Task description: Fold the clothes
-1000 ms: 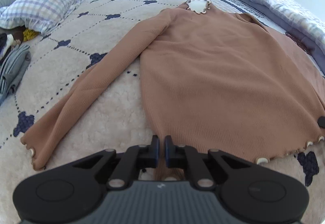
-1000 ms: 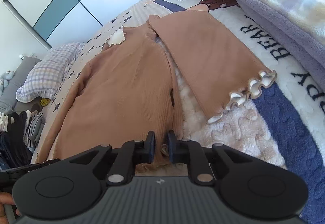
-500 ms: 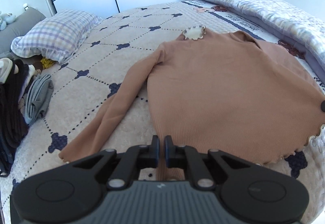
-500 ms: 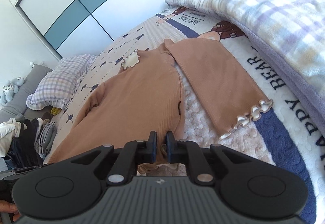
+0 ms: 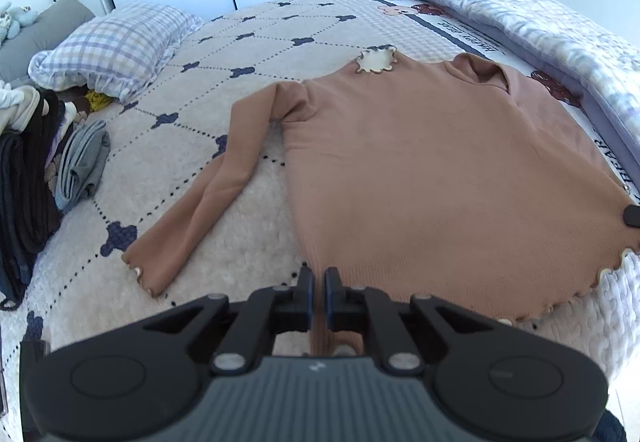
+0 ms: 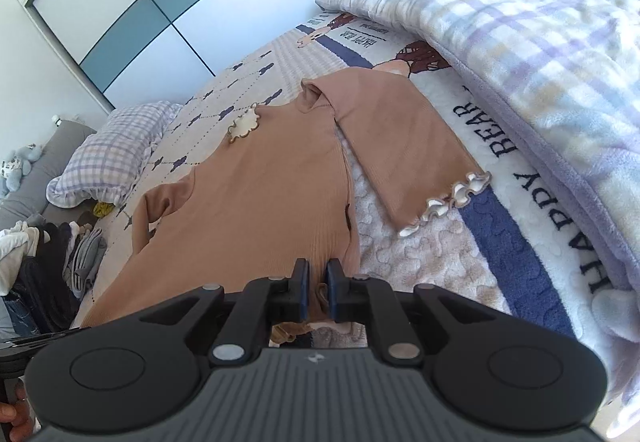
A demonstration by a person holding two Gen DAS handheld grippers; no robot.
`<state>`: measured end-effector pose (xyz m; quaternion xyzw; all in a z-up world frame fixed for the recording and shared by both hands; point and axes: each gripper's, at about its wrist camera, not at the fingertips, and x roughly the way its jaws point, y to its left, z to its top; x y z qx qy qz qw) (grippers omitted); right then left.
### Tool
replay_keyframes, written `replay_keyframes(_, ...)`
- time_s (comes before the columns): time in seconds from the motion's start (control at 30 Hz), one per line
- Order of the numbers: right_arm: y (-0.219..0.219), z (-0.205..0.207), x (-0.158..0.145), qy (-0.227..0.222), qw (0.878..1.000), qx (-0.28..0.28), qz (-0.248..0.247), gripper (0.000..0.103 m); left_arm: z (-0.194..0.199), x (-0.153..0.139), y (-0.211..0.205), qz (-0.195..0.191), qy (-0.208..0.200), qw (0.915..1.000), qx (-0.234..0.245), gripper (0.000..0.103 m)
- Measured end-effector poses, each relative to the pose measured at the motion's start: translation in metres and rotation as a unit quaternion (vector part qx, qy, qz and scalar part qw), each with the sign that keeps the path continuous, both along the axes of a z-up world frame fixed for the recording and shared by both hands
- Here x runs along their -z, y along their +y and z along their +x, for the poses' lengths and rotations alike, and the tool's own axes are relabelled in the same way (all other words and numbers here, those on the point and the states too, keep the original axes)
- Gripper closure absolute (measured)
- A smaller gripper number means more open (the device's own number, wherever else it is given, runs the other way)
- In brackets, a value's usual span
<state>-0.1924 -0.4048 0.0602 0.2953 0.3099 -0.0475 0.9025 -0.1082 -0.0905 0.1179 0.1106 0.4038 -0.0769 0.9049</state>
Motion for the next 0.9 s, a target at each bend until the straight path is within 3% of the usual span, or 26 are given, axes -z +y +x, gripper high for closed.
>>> replay_keyframes(0.27,-0.013,-0.010,0.006,0.018,0.998,0.030,-0.060,0.087,0.017,-0.004,0.047,0.021,-0.016,0.9986,-0.046,0.096)
replay_keyframes(0.43,-0.009,-0.003,0.013,0.026,0.987,0.005,-0.159,0.086,0.043,0.024,0.089,0.055,-0.003,0.9953,-0.079,0.096)
replay_keyframes(0.53,0.002,0.010,0.020,0.032,0.966,-0.047,-0.254,0.081,0.047,0.038,0.107,0.055,0.008,0.9947,-0.087,0.096)
replay_keyframes(0.7,0.015,0.038,0.029,0.027,0.904,-0.124,-0.408,0.073,0.051,0.052,0.109,0.069,0.001,0.9948,-0.075,0.095)
replay_keyframes(0.83,0.014,0.058,0.044,0.058,0.877,-0.187,-0.439,0.065,0.057,0.061,0.106,0.074,-0.006,0.9958,-0.052,0.088)
replay_keyframes(0.9,0.011,0.062,0.049,0.065,0.872,-0.205,-0.440,0.067,0.062,0.066,0.104,0.082,-0.011,0.9958,-0.039,0.086)
